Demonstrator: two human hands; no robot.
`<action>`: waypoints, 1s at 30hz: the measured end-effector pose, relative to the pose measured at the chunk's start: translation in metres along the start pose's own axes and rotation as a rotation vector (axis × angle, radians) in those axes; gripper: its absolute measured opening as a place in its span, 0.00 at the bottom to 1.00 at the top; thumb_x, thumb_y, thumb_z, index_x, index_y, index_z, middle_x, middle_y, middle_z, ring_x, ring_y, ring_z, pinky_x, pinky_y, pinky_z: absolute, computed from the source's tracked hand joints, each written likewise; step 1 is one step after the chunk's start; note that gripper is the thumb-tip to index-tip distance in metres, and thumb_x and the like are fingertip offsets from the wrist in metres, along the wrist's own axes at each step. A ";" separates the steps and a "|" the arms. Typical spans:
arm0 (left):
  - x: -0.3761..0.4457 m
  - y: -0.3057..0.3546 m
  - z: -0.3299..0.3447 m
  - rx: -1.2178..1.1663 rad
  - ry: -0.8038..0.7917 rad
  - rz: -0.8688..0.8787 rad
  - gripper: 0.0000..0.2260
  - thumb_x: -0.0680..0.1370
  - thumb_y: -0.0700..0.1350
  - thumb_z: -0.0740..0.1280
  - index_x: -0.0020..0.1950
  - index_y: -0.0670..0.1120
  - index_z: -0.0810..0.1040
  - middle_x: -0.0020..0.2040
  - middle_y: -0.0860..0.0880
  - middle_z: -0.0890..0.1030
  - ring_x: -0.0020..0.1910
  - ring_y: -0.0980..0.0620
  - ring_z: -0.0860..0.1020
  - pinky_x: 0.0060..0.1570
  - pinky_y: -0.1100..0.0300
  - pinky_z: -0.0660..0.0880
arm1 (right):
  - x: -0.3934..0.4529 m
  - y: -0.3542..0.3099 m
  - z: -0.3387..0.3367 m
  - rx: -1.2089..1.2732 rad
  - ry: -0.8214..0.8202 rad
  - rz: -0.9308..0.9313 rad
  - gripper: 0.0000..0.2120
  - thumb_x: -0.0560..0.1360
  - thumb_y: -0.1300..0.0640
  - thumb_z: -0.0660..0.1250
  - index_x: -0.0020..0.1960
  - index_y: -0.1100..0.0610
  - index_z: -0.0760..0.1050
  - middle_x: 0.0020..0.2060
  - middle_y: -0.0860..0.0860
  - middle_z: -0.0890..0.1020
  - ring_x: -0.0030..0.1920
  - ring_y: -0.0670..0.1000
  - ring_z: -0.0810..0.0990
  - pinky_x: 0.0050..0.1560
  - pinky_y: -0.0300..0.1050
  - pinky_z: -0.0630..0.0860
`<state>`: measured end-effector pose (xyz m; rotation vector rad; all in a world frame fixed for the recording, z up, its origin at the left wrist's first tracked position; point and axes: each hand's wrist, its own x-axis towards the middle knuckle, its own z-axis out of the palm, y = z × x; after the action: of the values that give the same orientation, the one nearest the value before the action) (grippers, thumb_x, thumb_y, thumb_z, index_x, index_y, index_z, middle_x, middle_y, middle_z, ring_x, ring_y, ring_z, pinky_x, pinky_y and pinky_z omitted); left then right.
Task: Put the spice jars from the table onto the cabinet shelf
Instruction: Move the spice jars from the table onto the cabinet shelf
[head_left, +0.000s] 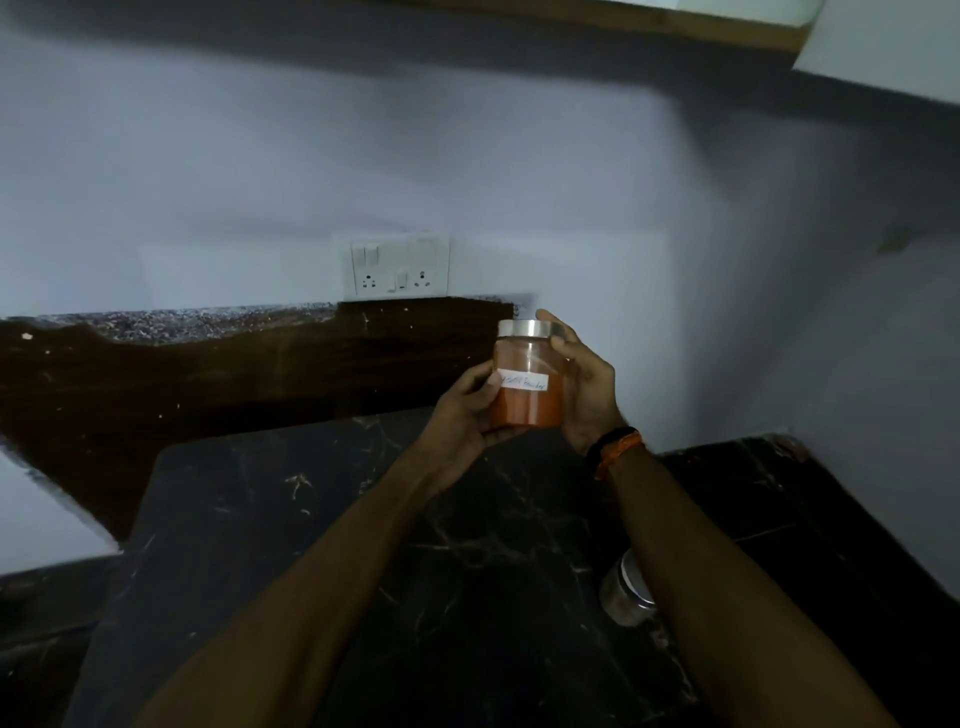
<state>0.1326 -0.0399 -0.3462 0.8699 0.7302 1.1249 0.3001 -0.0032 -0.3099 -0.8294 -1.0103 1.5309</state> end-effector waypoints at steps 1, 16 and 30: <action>0.002 0.005 0.003 0.016 -0.009 0.005 0.22 0.78 0.51 0.67 0.72 0.52 0.71 0.69 0.44 0.74 0.65 0.42 0.77 0.55 0.50 0.80 | 0.000 -0.005 0.002 0.005 0.009 -0.011 0.25 0.77 0.51 0.63 0.73 0.55 0.69 0.65 0.58 0.78 0.59 0.57 0.80 0.54 0.53 0.80; 0.049 0.086 0.069 0.179 -0.109 0.135 0.23 0.73 0.50 0.75 0.68 0.56 0.76 0.66 0.45 0.78 0.62 0.42 0.80 0.58 0.40 0.79 | 0.016 -0.104 0.007 -0.168 0.016 -0.226 0.25 0.79 0.44 0.60 0.71 0.56 0.70 0.64 0.62 0.78 0.60 0.64 0.79 0.62 0.70 0.73; 0.086 0.172 0.135 0.319 -0.096 0.298 0.24 0.72 0.56 0.74 0.67 0.57 0.77 0.65 0.48 0.79 0.58 0.40 0.82 0.55 0.42 0.81 | 0.037 -0.210 0.014 -0.170 -0.016 -0.353 0.32 0.74 0.41 0.63 0.71 0.61 0.69 0.64 0.64 0.77 0.64 0.69 0.75 0.63 0.73 0.70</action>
<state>0.1945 0.0454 -0.1364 1.3274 0.7273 1.2365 0.3631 0.0447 -0.1111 -0.7105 -1.2393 1.1653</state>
